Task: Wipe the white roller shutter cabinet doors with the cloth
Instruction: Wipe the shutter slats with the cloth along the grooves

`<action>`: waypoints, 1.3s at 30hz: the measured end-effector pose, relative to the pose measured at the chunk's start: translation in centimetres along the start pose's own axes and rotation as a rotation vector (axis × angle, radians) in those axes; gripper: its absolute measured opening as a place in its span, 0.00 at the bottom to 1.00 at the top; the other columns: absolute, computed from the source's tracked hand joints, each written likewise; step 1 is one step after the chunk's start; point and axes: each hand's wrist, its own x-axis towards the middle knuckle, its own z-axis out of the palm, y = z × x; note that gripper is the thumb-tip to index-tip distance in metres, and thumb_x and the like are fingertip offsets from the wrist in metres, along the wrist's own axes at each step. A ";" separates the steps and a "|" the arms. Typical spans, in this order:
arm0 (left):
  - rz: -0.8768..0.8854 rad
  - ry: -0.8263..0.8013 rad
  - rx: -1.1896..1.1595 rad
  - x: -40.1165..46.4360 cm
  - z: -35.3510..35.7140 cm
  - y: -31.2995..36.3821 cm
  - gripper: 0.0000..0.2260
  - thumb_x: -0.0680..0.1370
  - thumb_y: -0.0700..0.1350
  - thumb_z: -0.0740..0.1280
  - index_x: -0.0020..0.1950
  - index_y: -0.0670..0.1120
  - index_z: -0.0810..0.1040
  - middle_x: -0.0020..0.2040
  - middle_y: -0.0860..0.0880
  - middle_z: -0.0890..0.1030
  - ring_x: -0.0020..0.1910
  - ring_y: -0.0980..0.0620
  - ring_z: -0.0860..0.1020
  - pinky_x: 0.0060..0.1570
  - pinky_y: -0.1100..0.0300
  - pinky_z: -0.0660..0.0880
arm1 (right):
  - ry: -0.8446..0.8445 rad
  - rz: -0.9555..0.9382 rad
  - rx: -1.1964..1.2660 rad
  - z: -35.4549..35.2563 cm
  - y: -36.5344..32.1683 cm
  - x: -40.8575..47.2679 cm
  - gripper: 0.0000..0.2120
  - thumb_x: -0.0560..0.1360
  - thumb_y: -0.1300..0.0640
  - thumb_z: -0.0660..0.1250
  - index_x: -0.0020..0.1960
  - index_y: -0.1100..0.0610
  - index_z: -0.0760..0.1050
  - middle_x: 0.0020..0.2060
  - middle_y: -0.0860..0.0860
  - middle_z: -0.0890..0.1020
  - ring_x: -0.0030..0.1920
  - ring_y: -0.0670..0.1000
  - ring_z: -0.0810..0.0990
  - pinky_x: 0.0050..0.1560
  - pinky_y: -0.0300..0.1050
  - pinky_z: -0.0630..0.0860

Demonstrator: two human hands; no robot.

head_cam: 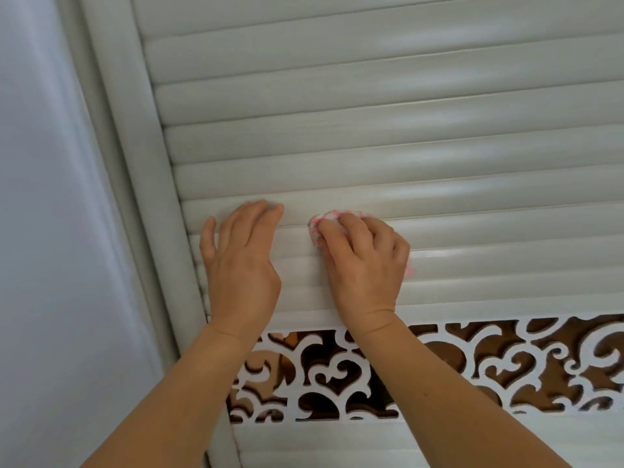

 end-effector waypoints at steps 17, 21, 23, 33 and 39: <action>-0.159 -0.216 -0.167 0.7 -4.7 -5.1 0.22 0.77 0.38 0.54 0.70 0.46 0.68 0.69 0.46 0.70 0.70 0.51 0.65 0.73 0.49 0.51 | -0.219 -0.313 0.150 4.7 -11.7 -4.8 0.29 0.73 0.54 0.64 0.72 0.56 0.60 0.70 0.52 0.62 0.72 0.53 0.61 0.72 0.58 0.56; -0.135 -0.301 -0.054 0.5 -5.1 -4.7 0.23 0.77 0.46 0.49 0.72 0.53 0.66 0.74 0.50 0.63 0.74 0.55 0.57 0.72 0.53 0.36 | -0.224 -0.376 0.138 4.3 -11.0 -5.2 0.26 0.74 0.54 0.62 0.71 0.57 0.62 0.71 0.53 0.61 0.73 0.54 0.60 0.72 0.58 0.54; -0.134 -0.341 0.035 0.3 -5.1 -4.3 0.19 0.82 0.46 0.51 0.72 0.56 0.64 0.76 0.51 0.58 0.74 0.60 0.46 0.71 0.49 0.33 | -0.236 -0.403 0.140 3.8 -10.3 -5.2 0.23 0.76 0.55 0.58 0.70 0.57 0.65 0.71 0.54 0.63 0.72 0.55 0.61 0.71 0.60 0.56; -0.139 -0.396 0.264 0.5 -5.2 -3.5 0.34 0.75 0.31 0.57 0.75 0.58 0.56 0.77 0.49 0.52 0.75 0.53 0.50 0.68 0.37 0.34 | -0.444 -0.196 -0.106 -0.7 -2.3 -6.0 0.38 0.69 0.60 0.64 0.75 0.52 0.54 0.75 0.55 0.55 0.75 0.56 0.52 0.72 0.63 0.44; -0.134 -0.407 0.222 0.7 -5.4 -3.5 0.33 0.75 0.30 0.57 0.74 0.57 0.58 0.77 0.49 0.53 0.75 0.53 0.51 0.69 0.40 0.33 | -0.339 0.293 -0.125 -1.9 0.4 -5.7 0.24 0.80 0.52 0.52 0.75 0.51 0.55 0.75 0.57 0.59 0.75 0.57 0.53 0.72 0.59 0.41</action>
